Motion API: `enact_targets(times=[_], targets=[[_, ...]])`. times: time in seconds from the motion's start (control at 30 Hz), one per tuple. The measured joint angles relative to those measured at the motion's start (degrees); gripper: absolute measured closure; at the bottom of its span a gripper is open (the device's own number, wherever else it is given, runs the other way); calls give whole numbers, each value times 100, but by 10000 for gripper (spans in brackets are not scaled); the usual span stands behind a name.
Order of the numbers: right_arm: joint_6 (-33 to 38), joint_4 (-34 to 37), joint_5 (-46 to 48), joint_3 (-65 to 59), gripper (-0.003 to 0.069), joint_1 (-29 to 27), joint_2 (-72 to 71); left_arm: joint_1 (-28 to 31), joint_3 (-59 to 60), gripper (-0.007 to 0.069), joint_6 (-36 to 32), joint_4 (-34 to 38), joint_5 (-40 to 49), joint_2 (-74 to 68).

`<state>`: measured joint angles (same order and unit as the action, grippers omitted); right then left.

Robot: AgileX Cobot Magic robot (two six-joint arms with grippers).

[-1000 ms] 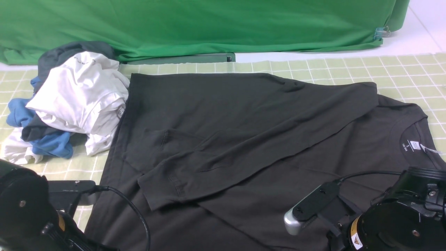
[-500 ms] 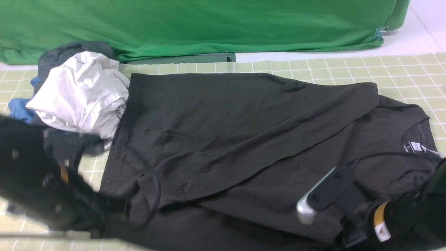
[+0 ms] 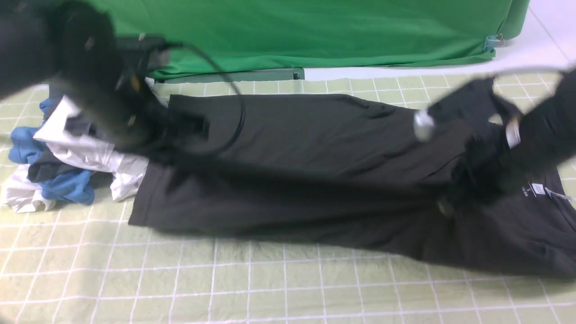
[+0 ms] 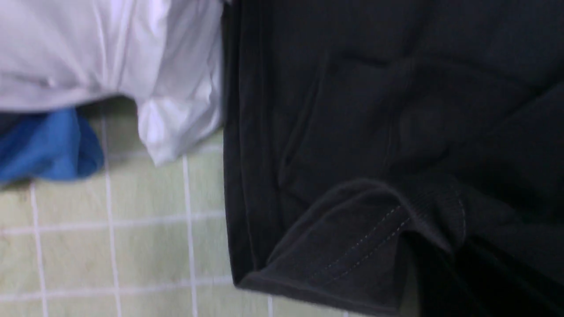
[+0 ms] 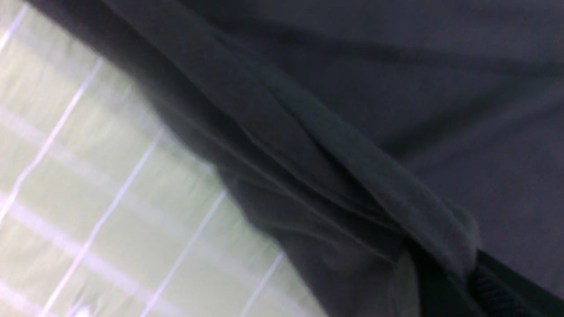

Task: Fold a long-sleeved shirt over a green coffee tablecloth.
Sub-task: 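Fold the black garment in half by bringing its near edge over to the far edge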

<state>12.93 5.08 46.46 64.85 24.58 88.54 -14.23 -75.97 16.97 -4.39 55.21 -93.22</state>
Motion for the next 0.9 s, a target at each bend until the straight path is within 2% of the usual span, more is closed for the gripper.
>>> enact_targets(times=[0.23,0.6,0.7,0.9], targets=[[364,6,346,1939,624,-293,1487,631,-1852,587,-348,217,203,-1449],[661,53,1034,5535,624,-617,4044,1125,-4194,587,-395,353,596,-3396],[687,78,1114,6353,624,-632,4605,1231,-4565,587,-395,389,633,-3753],[499,106,792,6893,624,-632,5230,1283,-4781,587,-395,305,405,-4137]])
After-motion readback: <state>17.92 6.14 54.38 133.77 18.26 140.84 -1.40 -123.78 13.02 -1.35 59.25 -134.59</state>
